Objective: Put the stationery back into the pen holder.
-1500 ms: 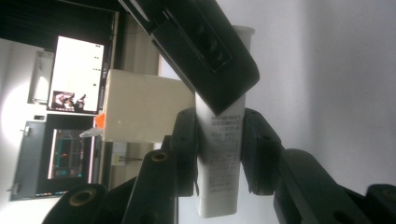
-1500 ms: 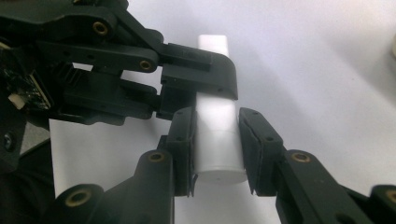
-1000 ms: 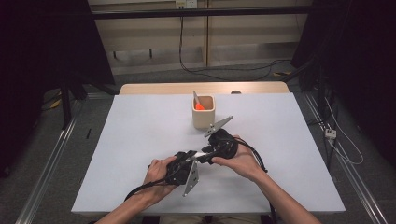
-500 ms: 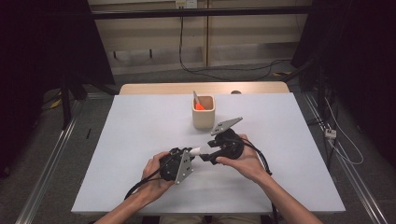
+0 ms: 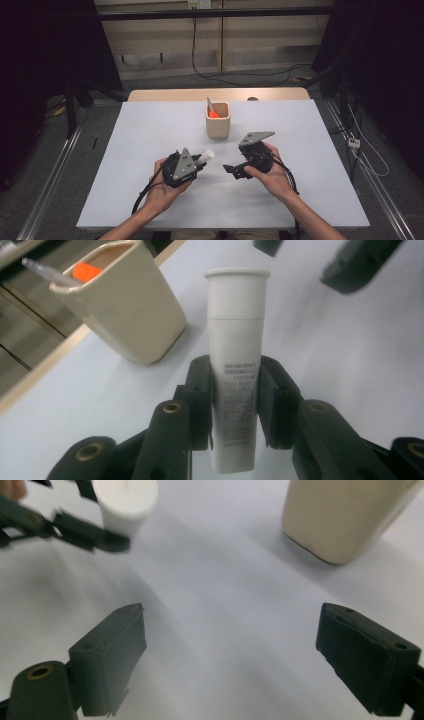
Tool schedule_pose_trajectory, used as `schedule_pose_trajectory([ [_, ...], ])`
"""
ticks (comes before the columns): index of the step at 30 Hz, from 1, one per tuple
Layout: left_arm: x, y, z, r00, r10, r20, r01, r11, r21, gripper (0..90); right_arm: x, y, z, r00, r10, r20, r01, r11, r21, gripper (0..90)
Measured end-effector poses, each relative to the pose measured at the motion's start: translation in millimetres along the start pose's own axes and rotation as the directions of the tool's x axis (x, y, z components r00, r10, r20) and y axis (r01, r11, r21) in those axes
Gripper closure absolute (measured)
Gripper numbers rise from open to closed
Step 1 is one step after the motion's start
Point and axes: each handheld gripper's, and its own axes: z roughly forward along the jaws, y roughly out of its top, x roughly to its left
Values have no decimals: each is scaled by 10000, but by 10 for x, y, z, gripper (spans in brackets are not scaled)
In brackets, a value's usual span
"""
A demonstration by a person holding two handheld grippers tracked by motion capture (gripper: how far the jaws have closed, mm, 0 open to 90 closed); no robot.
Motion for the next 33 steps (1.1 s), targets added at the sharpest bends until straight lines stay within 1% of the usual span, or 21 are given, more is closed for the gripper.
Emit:
schedule_pose_trajectory([
  [1, 19, 1, -12, 9999, -163, 18, 163, 9998, -77, 699, 0, -16, -13, 9998, 81, 193, -80, 10000, -15, 129],
  [3, 46, 5, -32, 9985, -539, 138, 542, 9984, -184, 699, -15, -50, -47, 9994, 163, 305, -160, 9998, -98, 116],
  [5, 71, 7, -48, 9951, -941, 308, 951, 9950, -301, 699, -39, -87, -86, 9986, 288, 450, -278, 9994, -209, 112],
  [6, 84, 10, -57, 9938, -1054, 346, 1067, 9937, -358, 699, -56, -109, -104, 9983, 323, 488, -312, 9992, -235, 115],
  [7, 90, 13, -62, 9903, -1311, 452, 1329, 9904, -385, 699, -72, -130, -121, 9976, 435, 530, -423, 9988, -231, 115],
  [8, 97, 17, -69, 9879, -1470, 489, 1492, 9878, -450, 699, -93, -152, -133, 9969, 537, 579, -523, 9983, -254, 114],
  [9, 105, 20, -80, 9871, -1514, 511, 1540, 9868, -500, 699, -112, -175, -146, 9956, 685, 638, -670, 9974, -256, 115],
  [11, 126, 31, -99, 9830, -1734, 600, 1772, 9821, -634, 699, -146, -238, -173, 9933, 808, 830, -780, 9963, -366, 113],
  [12, 133, 38, -106, 9791, -1925, 656, 1972, 9775, -744, 699, -156, -256, -181, 9926, 830, 884, -802, 9962, -347, 106],
  [13, 150, 46, -117, 9763, -2041, 717, 2095, 9747, -778, 699, -167, -280, -196, 9922, 852, 916, -814, 9957, -442, 113],
  [15, 177, 63, -133, 9718, -2244, 732, 2306, 9687, -919, 699, -173, -337, -237, 9932, 835, 808, -766, 9935, -843, 114],
  [18, 226, 101, -133, 9665, -2454, 750, 2521, 9626, -993, 699, -155, -406, -277, 9933, 897, 722, -816, 9908, -1083, 101],
  [19, 243, 113, -128, 9688, -2382, 688, 2442, 9648, -982, 699, -150, -431, -289, 9929, 901, 780, -806, 9899, -1169, 104],
  [21, 267, 139, -119, 9656, -2508, 686, 2569, 9608, -1042, 699, -145, -470, -310, 9911, 905, 974, -781, 9892, -1244, 106],
  [23, 302, 176, -117, 9674, -2475, 531, 2519, 9618, -1073, 699, -158, -506, -335, 9898, 1009, 1010, -873, 9876, -1303, 106],
  [24, 319, 193, -112, 9660, -2532, 533, 2577, 9598, -1114, 699, -164, -522, -345, 9888, 1020, 1087, -874, 9874, -1320, 106],
  [26, 349, 221, -96, 9668, -2521, 431, 2554, 9598, -1165, 699, -171, -550, -361, 9871, 1075, 1189, -924, 9877, -1261, 106],
  [29, 376, 230, -24, 9705, -2395, 280, 2412, 9651, -1019, 699, -152, -590, -397, 9865, 1103, 1209, -948, 9873, -1272, 85],
  [30, 389, 222, 7, 9657, -2565, 398, 2593, 9606, -1000, 700, -148, -603, -414, 9865, 1132, 1188, -974, 9866, -1312, 72],
  [31, 407, 221, 39, 9634, -2650, 396, 2676, 9588, -952, 700, -147, -617, -428, 9865, 1154, 1166, -996, 9861, -1327, 66],
  [33, 434, 233, 66, 9622, -2701, 341, 2722, 9569, -1016, 700, -152, -650, -453, 9829, 1291, 1312, -1115, 9847, -1335, 65],
])
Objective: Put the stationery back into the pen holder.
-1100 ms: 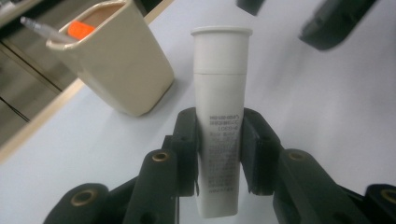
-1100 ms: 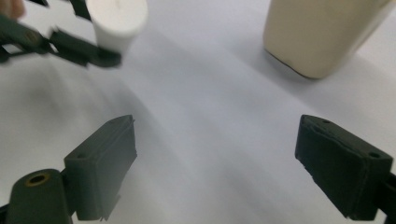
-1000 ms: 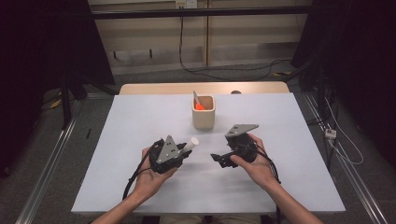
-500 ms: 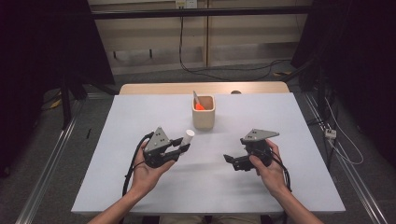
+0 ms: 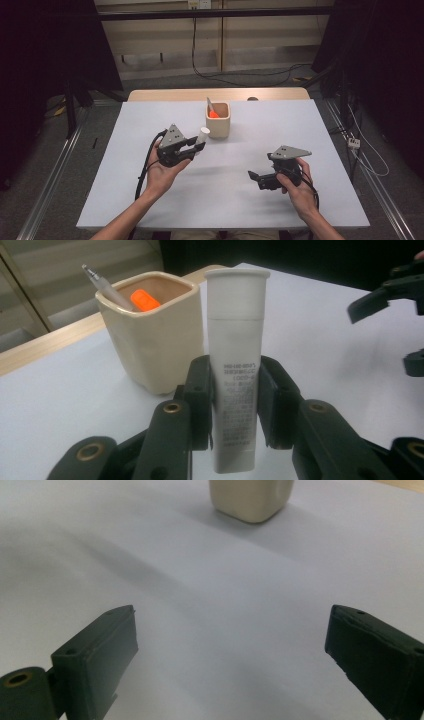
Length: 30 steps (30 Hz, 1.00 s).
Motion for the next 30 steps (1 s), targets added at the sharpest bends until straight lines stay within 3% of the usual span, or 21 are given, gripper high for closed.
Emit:
schedule_pose_trajectory([
  [6, 68, 115, 38, 9998, -171, -110, 169, 9997, -195, 700, -87, -94, -76, 9994, 208, 279, -204, 9997, -137, 64],
  [8, 81, 131, 69, 9985, -533, 77, 535, 9981, -295, 700, -103, -114, -102, 9985, 390, 385, -380, 9989, -262, 68],
  [10, 61, 153, 95, 9992, -398, -21, 397, 9986, -339, 699, -101, -126, -135, 9974, 382, 610, -360, 9987, -370, 66],
  [14, 71, 198, 127, 9988, -489, -47, 486, 9977, -470, 700, -105, -190, -191, 9935, 468, 1037, -406, 9973, -605, 77],
  [18, 76, 289, 118, 9982, -592, -104, 583, 9954, -766, 700, -121, -265, -214, 9916, 563, 1166, -491, 9968, -631, 80],
  [22, 56, 408, 129, 9992, -381, -109, 371, 9958, -836, 699, -103, -317, -248, 9926, 591, 1057, -546, 9975, -447, 80],
  [28, 86, 526, 241, 9986, -500, -193, 477, 9932, -1061, 699, -125, -382, -282, 9919, 483, 1175, -422, 9977, -539, 76],
  [30, 105, 561, 279, 9975, -697, -149, 677, 9919, -1079, 699, -146, -405, -279, 9917, 507, 1182, -443, 9974, -563, 76],
])
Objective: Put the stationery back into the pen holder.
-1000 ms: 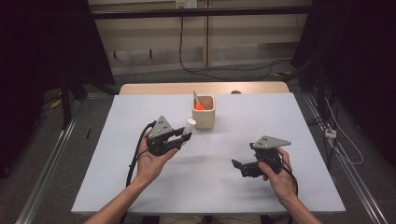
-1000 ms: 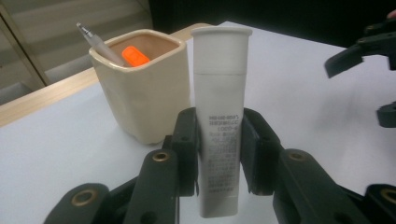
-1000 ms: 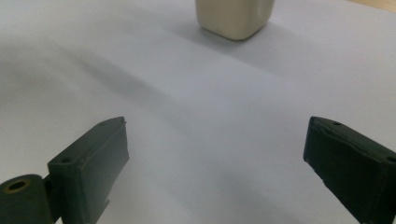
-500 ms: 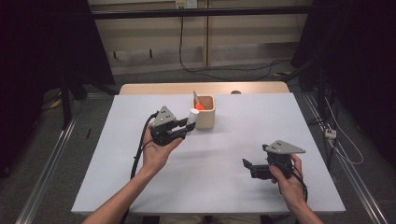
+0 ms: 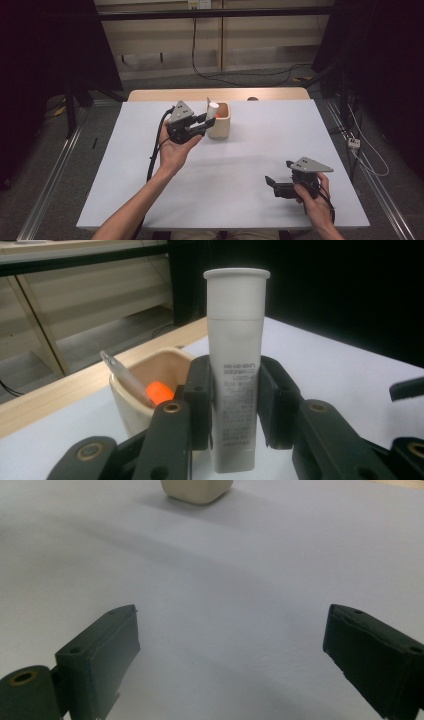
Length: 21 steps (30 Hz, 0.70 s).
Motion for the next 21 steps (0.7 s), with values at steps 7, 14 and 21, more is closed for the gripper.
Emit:
schedule_pose_trajectory([
  [7, -59, 75, 125, 9997, 260, 46, -259, 9996, -124, 700, -30, -33, -4, 10000, -11, 81, 12, 10000, -48, 74],
  [14, 85, 95, 255, 9990, -434, 147, 437, 9989, -194, 699, -48, -56, -9, 9999, 122, 39, -122, 9999, -40, 71],
  [21, 162, 47, 390, 9996, -253, -145, 252, 9996, -112, 699, -60, -77, 9, 9999, 123, 11, -123, 9999, -43, 74],
])
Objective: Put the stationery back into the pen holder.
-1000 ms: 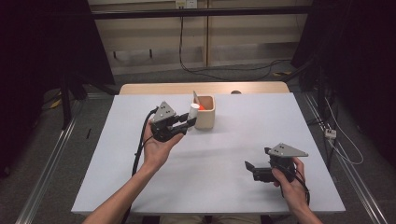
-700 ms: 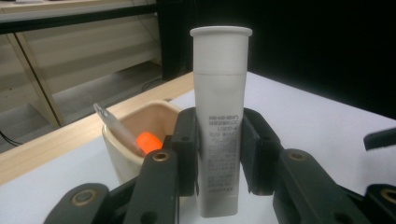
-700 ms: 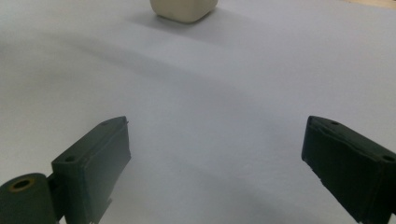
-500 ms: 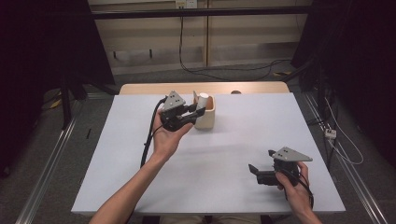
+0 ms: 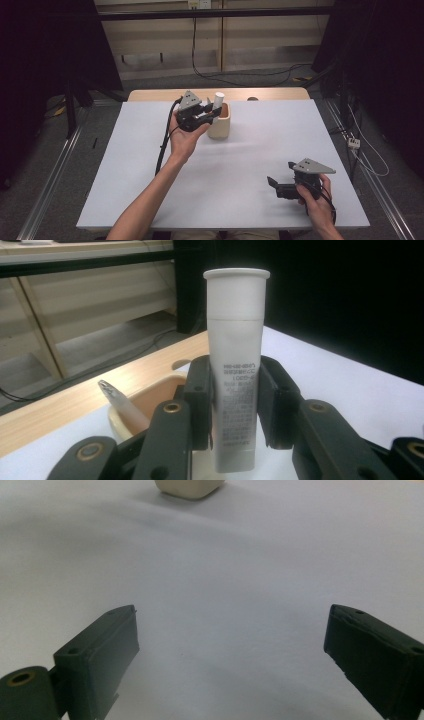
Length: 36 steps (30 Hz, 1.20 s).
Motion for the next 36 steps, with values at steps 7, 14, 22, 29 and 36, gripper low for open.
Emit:
schedule_pose_trajectory([
  [7, 59, 10, 163, 9999, 14, -111, -15, 9999, -103, 700, 20, -2, 3, 9998, -33, -217, 35, 10000, 93, 60],
  [14, 80, -6, 276, 9995, 63, -320, -66, 9999, -80, 699, 5, -10, 2, 9998, -41, -211, 44, 9999, 113, 60],
  [22, 88, -15, 386, 9985, 180, -518, -188, 9997, -156, 700, 28, -15, 2, 9992, -136, -369, 143, 9997, 178, 51],
  [29, 103, -57, 513, 9987, -60, -502, 57, 10000, -76, 700, 42, -6, 9, 9982, -265, -544, 275, 9995, 183, 50],
  [36, 149, -131, 569, 9985, -201, -501, 210, 9996, 192, 699, 28, -11, -7, 9984, -220, -526, 228, 9996, 143, 48],
])
